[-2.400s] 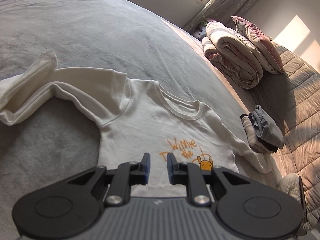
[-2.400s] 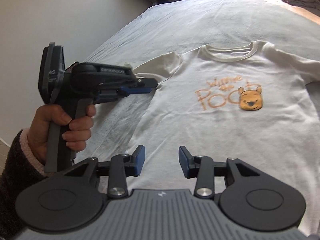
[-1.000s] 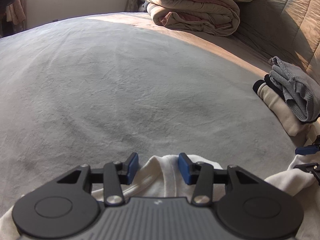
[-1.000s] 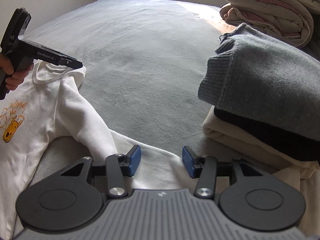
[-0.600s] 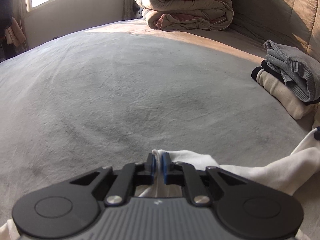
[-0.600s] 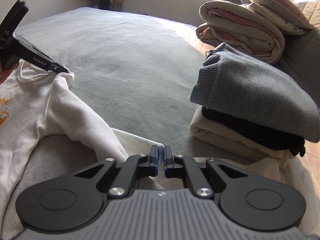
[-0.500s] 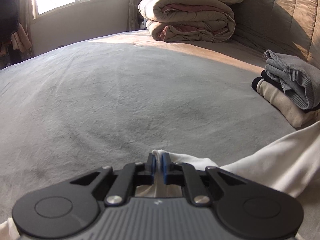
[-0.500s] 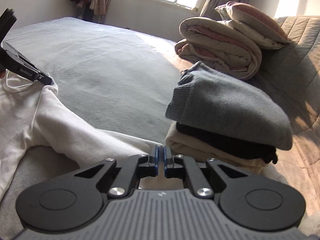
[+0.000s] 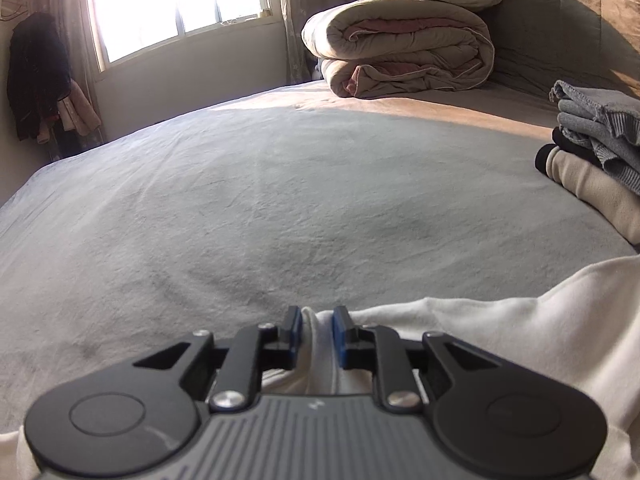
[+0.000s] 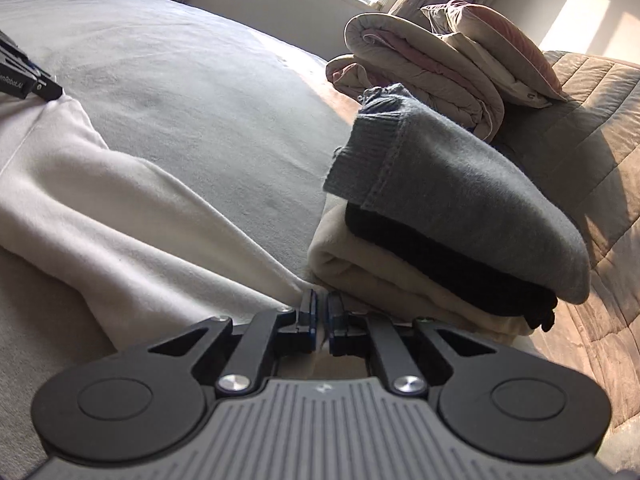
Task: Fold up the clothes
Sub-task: 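Grasp the hem with the right gripper and pull it toward the folded clothes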
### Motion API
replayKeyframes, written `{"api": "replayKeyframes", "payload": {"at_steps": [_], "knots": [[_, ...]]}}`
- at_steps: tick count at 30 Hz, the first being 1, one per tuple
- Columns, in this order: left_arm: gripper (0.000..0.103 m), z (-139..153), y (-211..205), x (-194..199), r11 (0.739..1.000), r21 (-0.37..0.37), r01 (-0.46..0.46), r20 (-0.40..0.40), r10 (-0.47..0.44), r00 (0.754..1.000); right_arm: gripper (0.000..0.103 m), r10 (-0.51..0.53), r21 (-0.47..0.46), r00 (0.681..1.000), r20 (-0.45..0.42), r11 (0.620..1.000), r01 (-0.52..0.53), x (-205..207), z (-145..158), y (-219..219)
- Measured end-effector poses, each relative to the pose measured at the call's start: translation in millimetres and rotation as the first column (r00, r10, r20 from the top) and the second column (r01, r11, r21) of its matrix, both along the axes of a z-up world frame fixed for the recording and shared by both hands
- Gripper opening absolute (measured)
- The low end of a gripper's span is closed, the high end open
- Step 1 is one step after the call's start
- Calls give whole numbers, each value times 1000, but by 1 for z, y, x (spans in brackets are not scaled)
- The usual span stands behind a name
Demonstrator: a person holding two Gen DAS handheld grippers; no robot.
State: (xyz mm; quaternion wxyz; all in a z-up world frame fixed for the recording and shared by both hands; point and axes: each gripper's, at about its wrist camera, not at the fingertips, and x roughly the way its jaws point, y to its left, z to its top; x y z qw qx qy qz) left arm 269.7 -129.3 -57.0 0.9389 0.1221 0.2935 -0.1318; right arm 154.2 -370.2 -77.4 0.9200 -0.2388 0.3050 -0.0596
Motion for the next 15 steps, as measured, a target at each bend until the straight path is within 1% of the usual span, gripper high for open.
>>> {"api": "replayKeyframes", "payload": {"at_steps": [1,2,3,4,5,6,7,10,12,15], "knots": [[29,4,1,-2,1000,-13,-7,4,8,1000,8,-2,0,1000,0,1000,2,1,0,0],[39,8,2,-6,999,-39,-17,13,18,1000,9,-5,29,1000,-5,1000,5,2,4,-2],[43,14,3,-12,997,-72,-18,24,20,1000,16,-5,72,1000,-12,997,6,2,9,-5],[43,19,3,-18,995,-96,-4,28,7,1000,18,-7,120,1000,-14,993,9,0,15,-10],[44,25,2,-24,993,-120,11,33,-7,999,26,-10,170,1000,-11,985,12,-3,22,-16],[44,28,0,-29,990,-136,28,30,-24,999,40,-13,219,1000,-8,976,15,-6,29,-23],[44,32,-3,-33,987,-152,46,27,-42,999,44,-19,261,1000,-4,965,19,-10,36,-30],[44,35,-16,-48,977,-176,121,10,-121,993,45,-76,338,997,6,938,70,-27,47,-54],[44,34,-28,-58,968,-174,180,6,-182,983,45,-123,379,992,15,919,108,-38,54,-73],[44,29,-43,-69,953,-158,260,20,-260,965,47,-218,431,976,24,883,186,-53,59,-107]]}}
